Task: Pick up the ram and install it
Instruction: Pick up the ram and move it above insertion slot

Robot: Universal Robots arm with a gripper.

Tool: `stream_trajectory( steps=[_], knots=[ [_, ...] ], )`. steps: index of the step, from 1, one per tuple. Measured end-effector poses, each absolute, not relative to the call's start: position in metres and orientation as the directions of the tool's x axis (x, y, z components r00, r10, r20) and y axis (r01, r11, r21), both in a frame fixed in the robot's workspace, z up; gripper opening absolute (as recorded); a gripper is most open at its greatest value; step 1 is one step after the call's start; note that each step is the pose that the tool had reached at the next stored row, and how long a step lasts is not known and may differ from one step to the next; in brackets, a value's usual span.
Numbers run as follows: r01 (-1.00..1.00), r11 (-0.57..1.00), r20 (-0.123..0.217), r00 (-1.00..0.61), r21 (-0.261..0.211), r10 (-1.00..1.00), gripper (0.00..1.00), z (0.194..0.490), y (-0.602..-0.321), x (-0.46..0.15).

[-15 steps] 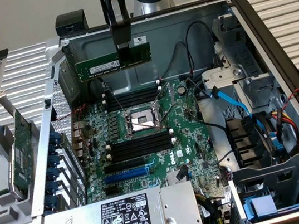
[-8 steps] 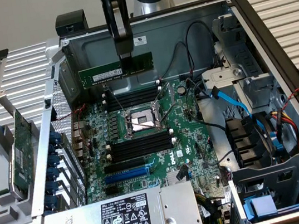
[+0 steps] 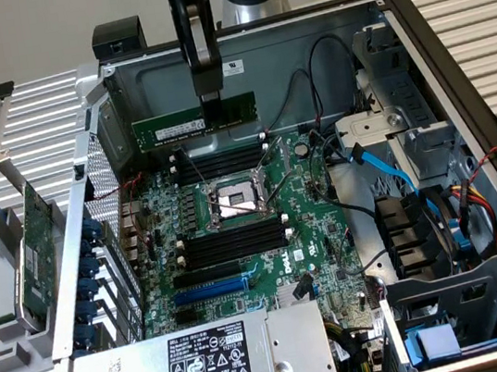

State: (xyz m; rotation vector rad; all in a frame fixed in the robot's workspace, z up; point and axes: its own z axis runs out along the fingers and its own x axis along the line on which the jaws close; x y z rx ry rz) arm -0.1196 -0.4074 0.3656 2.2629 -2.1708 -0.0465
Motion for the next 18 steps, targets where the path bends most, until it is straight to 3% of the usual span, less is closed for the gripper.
stream_trajectory(
  steps=[18],
  knots=[
    [-1.000,0.016,-0.018,-0.016,0.009,-1.000,0.14,0.341,-0.407,-0.114]
  ],
)
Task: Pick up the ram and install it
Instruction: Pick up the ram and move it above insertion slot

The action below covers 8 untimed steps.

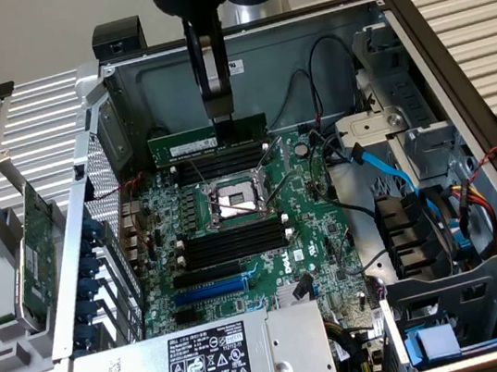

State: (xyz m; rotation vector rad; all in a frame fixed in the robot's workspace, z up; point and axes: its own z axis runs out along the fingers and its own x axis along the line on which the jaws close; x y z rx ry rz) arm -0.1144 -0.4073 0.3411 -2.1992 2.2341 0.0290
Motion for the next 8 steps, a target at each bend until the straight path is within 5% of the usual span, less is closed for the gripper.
stream_trajectory(
  steps=[8],
  knots=[
    [-1.000,0.016,-0.018,-0.016,0.009,-1.000,0.14,0.327,-0.408,-0.114]
  ],
)
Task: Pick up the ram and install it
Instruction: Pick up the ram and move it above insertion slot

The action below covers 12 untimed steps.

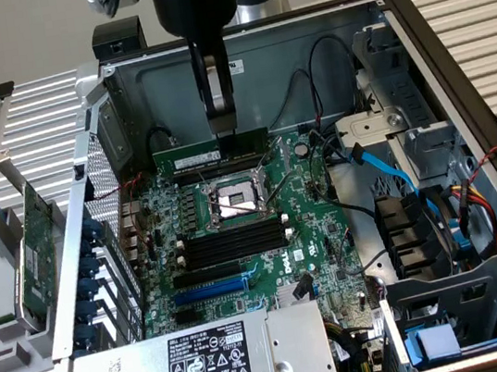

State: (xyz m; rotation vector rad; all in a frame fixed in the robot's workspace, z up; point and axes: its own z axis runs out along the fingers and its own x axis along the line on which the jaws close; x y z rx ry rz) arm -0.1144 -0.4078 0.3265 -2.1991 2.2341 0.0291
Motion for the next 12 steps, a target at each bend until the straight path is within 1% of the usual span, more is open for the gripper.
stream_trajectory(
  steps=[12],
  knots=[
    [-1.000,0.008,-0.018,-0.008,0.011,-1.000,0.14,0.305,-0.413,-0.113]
  ],
)
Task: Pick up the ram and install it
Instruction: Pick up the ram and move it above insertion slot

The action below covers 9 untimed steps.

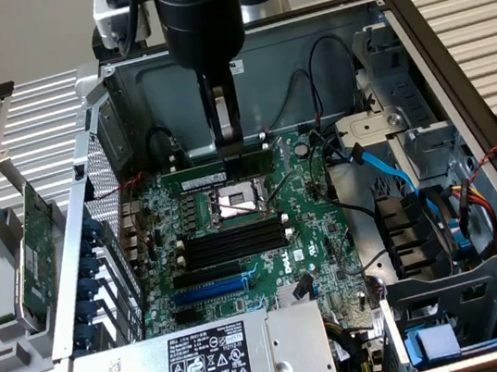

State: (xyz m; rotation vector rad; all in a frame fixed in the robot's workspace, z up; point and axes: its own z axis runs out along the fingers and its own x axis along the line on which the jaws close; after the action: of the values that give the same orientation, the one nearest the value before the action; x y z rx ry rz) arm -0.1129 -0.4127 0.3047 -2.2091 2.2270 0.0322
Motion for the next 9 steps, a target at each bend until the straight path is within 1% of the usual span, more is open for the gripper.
stream_trajectory(
  steps=[9],
  knots=[
    [-1.000,-0.013,-0.018,0.012,0.013,-1.000,0.14,0.289,-0.417,-0.111]
  ],
)
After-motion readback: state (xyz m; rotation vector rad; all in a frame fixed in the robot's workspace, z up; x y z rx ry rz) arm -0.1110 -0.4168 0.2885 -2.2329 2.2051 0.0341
